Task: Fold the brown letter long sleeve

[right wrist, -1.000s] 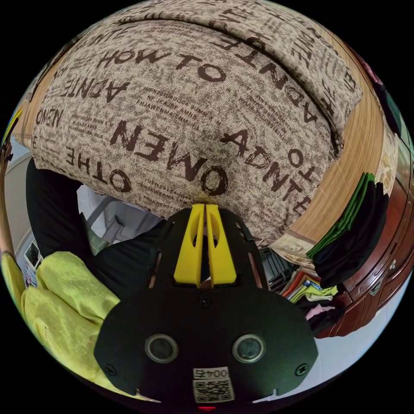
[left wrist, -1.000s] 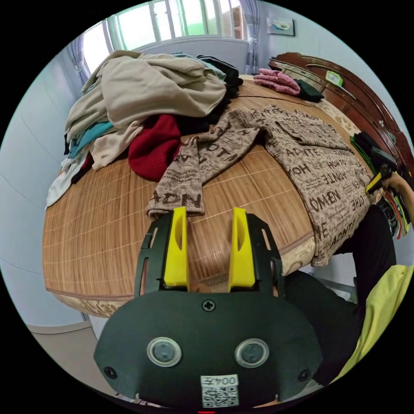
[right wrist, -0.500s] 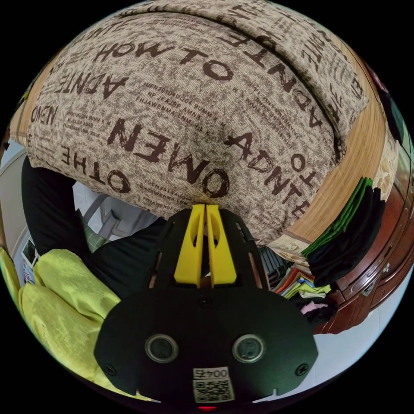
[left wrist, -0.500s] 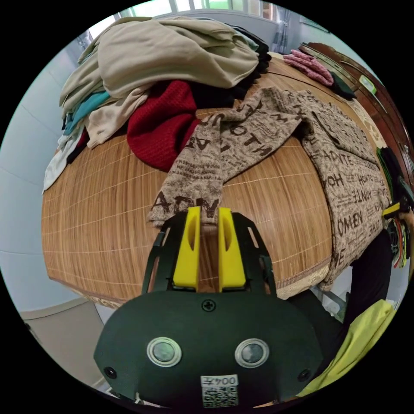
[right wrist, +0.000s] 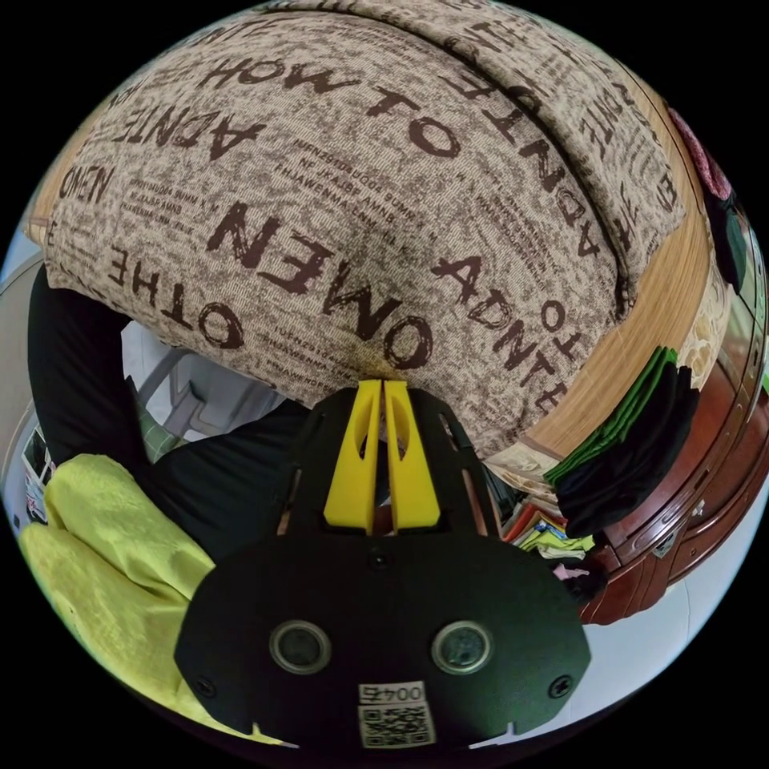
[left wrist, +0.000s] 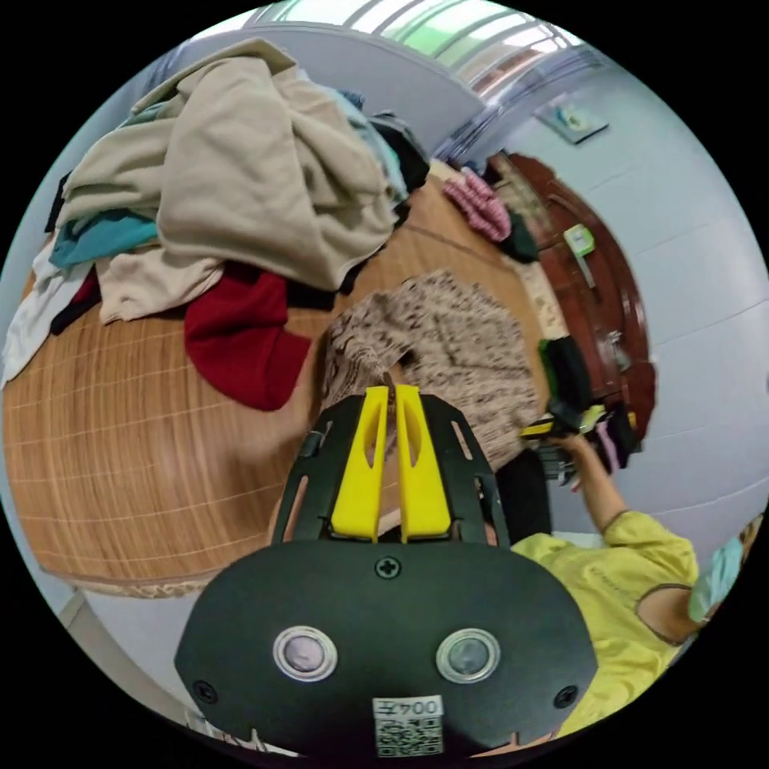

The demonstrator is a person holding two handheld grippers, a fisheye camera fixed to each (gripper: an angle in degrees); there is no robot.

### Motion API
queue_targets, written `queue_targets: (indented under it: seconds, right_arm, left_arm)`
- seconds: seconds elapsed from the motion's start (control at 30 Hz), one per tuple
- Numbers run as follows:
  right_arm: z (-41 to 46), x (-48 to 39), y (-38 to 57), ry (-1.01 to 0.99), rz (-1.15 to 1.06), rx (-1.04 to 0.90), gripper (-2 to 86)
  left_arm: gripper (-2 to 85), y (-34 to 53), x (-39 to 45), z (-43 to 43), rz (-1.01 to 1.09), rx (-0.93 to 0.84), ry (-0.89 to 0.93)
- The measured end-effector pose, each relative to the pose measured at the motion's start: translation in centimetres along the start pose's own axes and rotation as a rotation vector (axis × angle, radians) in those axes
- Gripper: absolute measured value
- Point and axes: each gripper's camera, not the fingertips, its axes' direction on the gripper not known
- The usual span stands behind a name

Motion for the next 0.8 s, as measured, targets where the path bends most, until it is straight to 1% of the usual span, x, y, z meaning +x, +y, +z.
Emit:
queue_targets:
  seconds: [0.03, 0.07, 0.13, 0.23, 0.3, 0.37, 0.57, 0.8]
  right_arm:
    - [0.1, 0.2, 0.4, -0.004, -0.002, 0.009, -0.8]
    - [0.1, 0.4, 0.9, -0.010, -0.002, 0.019, -0.8]
    - [0.2, 0.7, 1.6, -0.022, -0.004, 0.035, -0.8]
    - [0.4, 1.5, 2.9, -0.052, -0.006, 0.064, -0.7]
    - [0.5, 2.0, 3.8, -0.077, -0.008, 0.083, -0.7]
    - [0.8, 2.8, 5.0, -0.113, -0.011, 0.114, -0.7]
    - [1.6, 5.2, 8.5, -0.242, -0.007, 0.212, -0.8]
    - [3.0, 7.6, 12.3, -0.400, 0.018, 0.312, -0.8]
  left_arm:
    - [2.0, -1.3, 0.0, -0.7, 0.004, 0.039, 0.075]
    - [2.1, -1.9, 0.0, -1.0, -0.001, 0.063, 0.107]
    - [2.2, -4.2, 0.3, -1.7, -0.008, 0.171, 0.265]
    - [2.2, -7.2, 2.2, -0.7, 0.029, 0.243, 0.422]
    - [2.3, -9.1, 4.2, 0.8, 0.056, 0.251, 0.481]
    - [2.3, -10.9, 6.8, 2.7, 0.090, 0.245, 0.503]
    - [2.6, -16.9, 17.2, 12.7, 0.182, 0.130, 0.537]
    - [4.4, -22.5, 28.3, 29.5, 0.206, -0.011, 0.522]
